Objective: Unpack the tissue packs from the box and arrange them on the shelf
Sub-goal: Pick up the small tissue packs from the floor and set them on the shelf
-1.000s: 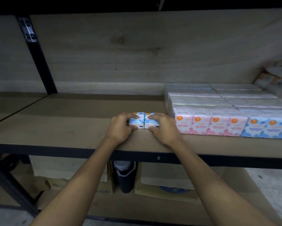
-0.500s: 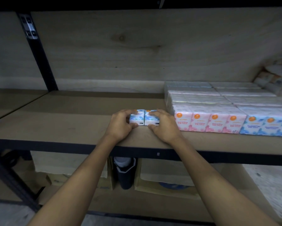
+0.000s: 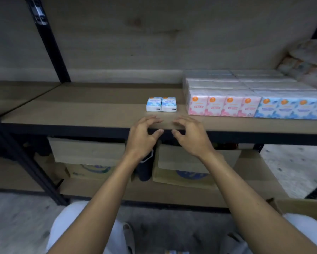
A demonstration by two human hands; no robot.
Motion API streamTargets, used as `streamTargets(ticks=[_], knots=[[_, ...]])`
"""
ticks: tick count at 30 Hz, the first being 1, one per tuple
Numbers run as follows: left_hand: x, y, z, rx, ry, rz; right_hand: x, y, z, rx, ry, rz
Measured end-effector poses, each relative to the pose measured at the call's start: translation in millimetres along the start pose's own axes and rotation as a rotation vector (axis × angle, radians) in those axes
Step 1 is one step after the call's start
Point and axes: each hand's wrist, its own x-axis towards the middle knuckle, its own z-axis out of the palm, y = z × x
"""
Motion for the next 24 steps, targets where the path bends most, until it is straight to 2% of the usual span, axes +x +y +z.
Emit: streamTargets(ticks=[4, 9, 13, 16, 20, 24], knots=[[-38.8, 11.0, 3.7, 0.016, -0.022, 0.020, -40.1, 2.2, -0.8, -0.068, 0.000, -0.002], [-89.8, -2.1, 28.0, 0.015, -0.182, -0.068, -90.7, 17.2, 16.1, -0.020, -0.041, 0.061], [-128.9, -26.3, 61.5, 0.104, -0.375, -0.159, -128.2, 42.4, 47.0, 0.005, -0.166, 0.173], [-155.2, -45.0, 85.6, 0.151, -0.522, -0.253, -156.5, 64.8, 74.0, 0.029, -0.334, 0.305], [-180.4, -66.9, 116.2, 0.208, -0.650, -0.331, -188.9, 87.5, 109.9, 0.058, -0.443, 0.496], [-206.3, -92.9, 144.2, 0.161, -0.743, -0.490, -219.3, 104.3, 141.4, 0.083, -0.591, 0.631]])
